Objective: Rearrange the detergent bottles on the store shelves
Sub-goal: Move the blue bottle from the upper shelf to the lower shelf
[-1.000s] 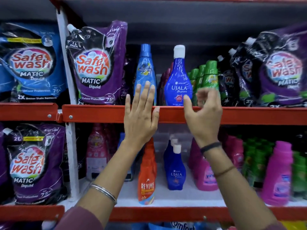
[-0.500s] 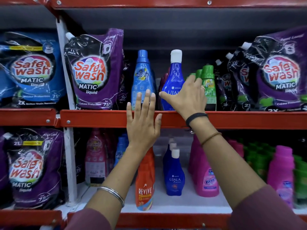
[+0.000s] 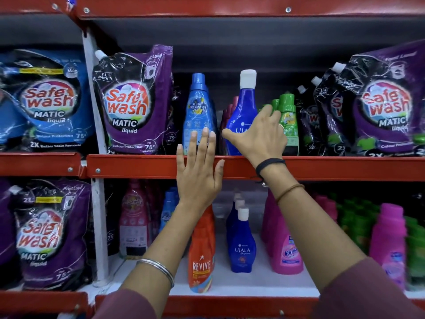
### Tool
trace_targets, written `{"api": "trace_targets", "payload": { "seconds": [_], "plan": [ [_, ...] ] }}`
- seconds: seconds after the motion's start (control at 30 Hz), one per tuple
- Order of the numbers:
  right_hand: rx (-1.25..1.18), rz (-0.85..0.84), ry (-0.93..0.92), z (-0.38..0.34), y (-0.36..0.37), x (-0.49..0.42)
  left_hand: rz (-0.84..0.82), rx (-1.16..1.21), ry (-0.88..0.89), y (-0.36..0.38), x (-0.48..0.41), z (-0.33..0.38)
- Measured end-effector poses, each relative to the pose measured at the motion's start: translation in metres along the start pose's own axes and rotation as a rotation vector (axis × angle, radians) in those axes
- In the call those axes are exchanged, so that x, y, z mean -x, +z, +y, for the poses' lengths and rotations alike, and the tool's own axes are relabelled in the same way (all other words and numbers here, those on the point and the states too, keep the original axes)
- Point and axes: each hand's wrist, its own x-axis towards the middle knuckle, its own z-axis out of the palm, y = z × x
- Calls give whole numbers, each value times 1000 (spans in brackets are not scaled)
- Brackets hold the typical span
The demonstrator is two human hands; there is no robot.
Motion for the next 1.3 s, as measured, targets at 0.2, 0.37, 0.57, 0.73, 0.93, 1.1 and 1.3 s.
{"api": "trace_targets", "payload": {
  "seconds": [0.2, 0.37, 0.57, 0.73, 0.93, 1.1, 1.3],
  "plan": [
    [-152, 170, -63, 8, -29, 4, 36, 1, 6, 4, 0, 0],
    [-213, 158, -58, 18, -51, 19, 49, -1, 14, 5, 1, 0],
    [-246, 53, -20, 46, -52, 67, 48, 5, 17, 6, 1, -1],
    [-251, -47, 10, 77, -32, 116, 64, 11, 16, 5, 1, 0],
    [-201, -215, 99, 113, 5, 163, 70, 15, 16, 5, 1, 0],
    [-150, -319, 155, 134, 35, 194, 70, 2, 18, 6, 1, -1],
    [-92, -423, 219, 147, 59, 220, 82, 2, 14, 8, 1, -1]
  ]
}}
